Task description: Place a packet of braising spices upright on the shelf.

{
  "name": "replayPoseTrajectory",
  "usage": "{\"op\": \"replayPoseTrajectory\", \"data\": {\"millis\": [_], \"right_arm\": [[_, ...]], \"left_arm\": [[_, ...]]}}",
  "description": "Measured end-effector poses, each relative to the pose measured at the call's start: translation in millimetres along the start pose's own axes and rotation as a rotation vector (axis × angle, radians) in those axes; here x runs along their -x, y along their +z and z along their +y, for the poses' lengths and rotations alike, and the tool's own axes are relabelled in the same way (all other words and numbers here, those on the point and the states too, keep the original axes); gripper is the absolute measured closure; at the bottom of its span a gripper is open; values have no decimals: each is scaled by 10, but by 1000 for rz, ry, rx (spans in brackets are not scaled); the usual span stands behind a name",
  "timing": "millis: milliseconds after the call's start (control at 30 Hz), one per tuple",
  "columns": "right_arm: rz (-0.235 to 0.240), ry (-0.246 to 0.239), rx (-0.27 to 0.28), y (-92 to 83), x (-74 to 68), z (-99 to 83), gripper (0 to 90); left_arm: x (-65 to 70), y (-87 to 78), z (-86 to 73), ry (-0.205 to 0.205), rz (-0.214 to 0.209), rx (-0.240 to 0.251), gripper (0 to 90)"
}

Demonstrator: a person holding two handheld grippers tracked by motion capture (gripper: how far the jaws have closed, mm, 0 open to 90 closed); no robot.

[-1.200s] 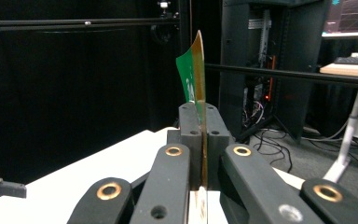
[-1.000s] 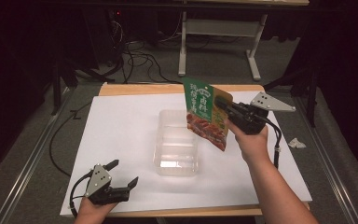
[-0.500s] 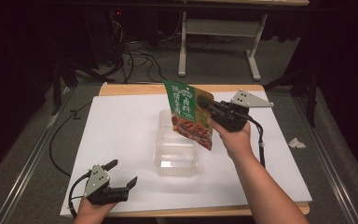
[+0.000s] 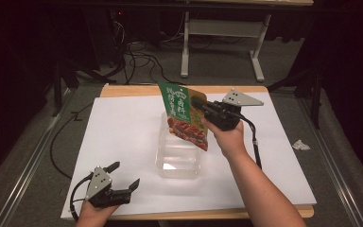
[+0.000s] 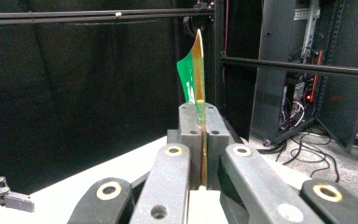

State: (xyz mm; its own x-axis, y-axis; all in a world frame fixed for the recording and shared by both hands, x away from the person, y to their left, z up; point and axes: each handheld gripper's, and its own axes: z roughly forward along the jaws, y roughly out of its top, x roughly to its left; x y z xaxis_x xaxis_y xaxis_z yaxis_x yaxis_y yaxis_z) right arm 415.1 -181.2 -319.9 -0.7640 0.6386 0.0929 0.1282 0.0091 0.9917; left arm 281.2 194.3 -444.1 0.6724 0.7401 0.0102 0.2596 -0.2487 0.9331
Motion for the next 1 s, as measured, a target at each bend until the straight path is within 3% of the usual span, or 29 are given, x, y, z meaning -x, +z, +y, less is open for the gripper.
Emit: {"op": "replayPoseTrajectory", "data": {"millis": [400,867,1000], "right_arm": [[-20,19,21,154,-20,-100,900],[-33,-19,26,224,-43,-67,900],[-41,-8,20,221,-23,-116,900]], "left_arm": [[-6,5,-5,1,-2,-3,107],[-1,0,-2,2,-3,-1,107],[-7,6,-3,5,-7,-3,107]]}}
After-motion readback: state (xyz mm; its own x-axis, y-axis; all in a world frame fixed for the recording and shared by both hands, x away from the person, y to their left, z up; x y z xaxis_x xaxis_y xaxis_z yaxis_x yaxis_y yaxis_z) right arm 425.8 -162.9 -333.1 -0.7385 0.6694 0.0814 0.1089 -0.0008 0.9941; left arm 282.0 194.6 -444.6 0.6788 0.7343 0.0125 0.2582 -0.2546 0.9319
